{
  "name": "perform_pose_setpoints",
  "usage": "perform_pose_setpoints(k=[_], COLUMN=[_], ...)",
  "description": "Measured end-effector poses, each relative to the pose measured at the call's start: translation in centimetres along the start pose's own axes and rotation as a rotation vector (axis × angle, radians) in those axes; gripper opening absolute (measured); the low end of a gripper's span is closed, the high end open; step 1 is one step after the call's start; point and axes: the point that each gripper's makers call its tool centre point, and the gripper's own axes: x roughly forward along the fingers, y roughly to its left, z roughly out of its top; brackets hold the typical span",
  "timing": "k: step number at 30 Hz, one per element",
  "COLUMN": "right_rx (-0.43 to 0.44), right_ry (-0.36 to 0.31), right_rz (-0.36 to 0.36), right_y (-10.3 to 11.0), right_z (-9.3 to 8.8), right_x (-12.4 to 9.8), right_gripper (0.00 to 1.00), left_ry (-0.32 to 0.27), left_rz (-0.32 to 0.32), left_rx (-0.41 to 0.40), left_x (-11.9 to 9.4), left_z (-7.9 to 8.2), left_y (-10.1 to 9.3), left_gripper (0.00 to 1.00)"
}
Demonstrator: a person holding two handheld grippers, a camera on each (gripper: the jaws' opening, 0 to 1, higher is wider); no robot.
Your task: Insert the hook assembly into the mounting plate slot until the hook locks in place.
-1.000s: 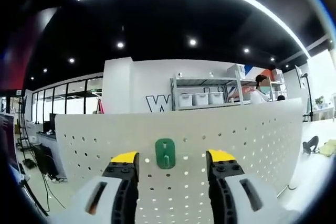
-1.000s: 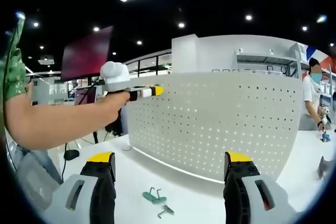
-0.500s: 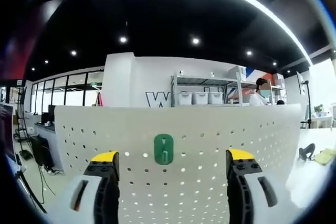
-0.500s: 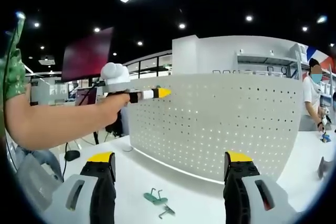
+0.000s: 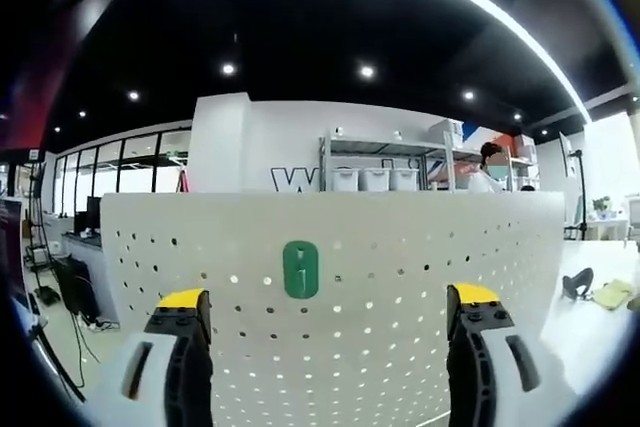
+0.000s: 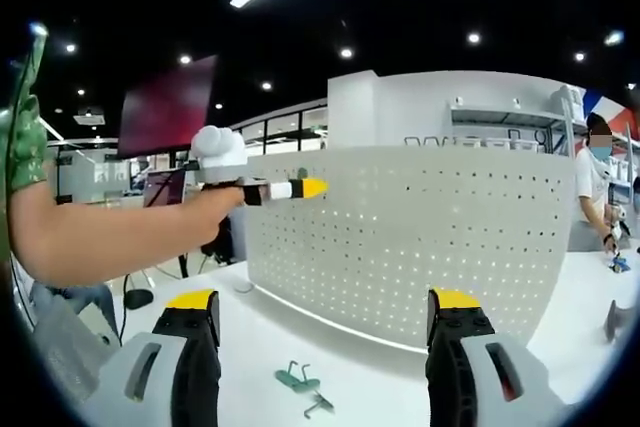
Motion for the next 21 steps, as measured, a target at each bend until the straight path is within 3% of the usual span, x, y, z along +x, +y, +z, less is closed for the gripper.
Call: perform_pose_setpoints(k=[21], right_rx=[-0.008], right_ry=[-0.053], right_rz=[-0.014], right_y=[0.5], right_z=[1.8], right_x=[-1.2], right_gripper=[0.87], left_ry=[0.086], left_rz=[-0.031], left_rx=[0.031], left_x=[-4.6], left_z=[-3.5], left_y=[-0.1], left_gripper=[1.00])
